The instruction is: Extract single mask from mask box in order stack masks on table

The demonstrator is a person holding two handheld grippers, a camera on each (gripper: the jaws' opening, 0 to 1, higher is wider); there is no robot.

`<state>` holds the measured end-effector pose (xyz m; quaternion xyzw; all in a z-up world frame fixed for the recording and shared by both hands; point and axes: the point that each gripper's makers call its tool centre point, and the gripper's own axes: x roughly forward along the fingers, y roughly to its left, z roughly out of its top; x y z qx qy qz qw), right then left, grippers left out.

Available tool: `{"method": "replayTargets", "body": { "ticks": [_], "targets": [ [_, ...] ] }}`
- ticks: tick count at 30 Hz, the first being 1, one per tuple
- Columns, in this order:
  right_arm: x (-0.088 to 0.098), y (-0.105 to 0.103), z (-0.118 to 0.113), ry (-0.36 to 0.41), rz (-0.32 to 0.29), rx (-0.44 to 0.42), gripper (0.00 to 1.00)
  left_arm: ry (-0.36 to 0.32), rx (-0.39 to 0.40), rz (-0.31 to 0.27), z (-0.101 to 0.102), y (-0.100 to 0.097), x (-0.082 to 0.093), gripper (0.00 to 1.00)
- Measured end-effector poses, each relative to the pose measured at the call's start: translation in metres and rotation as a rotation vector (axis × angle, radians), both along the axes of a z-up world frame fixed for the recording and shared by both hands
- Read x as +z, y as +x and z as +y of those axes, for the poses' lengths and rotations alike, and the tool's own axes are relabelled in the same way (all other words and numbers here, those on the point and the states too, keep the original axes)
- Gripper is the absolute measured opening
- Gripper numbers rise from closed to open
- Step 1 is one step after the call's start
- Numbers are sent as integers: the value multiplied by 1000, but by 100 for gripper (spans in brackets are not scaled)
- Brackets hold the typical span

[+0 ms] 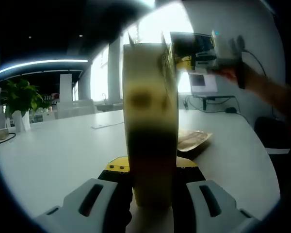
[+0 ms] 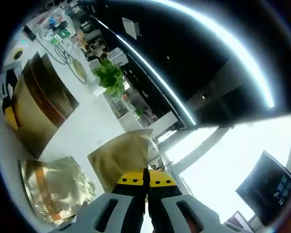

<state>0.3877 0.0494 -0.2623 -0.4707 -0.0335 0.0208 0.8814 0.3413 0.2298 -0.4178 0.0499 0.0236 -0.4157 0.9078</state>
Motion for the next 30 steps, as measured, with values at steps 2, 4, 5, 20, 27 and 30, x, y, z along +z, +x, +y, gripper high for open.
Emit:
{"method": "replayTargets", "body": {
  "ticks": [2, 4, 5, 20, 27, 30],
  "targets": [
    [-6, 0, 3, -18, 15, 6, 0, 0, 0, 0, 0, 0, 0, 20],
    [-15, 0, 6, -40, 40, 15, 0, 0, 0, 0, 0, 0, 0, 20],
    [-19, 0, 9, -46, 55, 26, 0, 0, 0, 1, 0, 0, 0, 20],
    [-68, -22, 14, -79, 190, 72, 0, 0, -2, 1, 0, 0, 0, 20],
    [-83, -34, 18, -96, 230, 115, 0, 0, -2, 1, 0, 0, 0, 20],
    [-96, -39, 24, -120, 256, 148, 0, 1, -1, 0, 0, 0, 0, 20]
  ]
}}
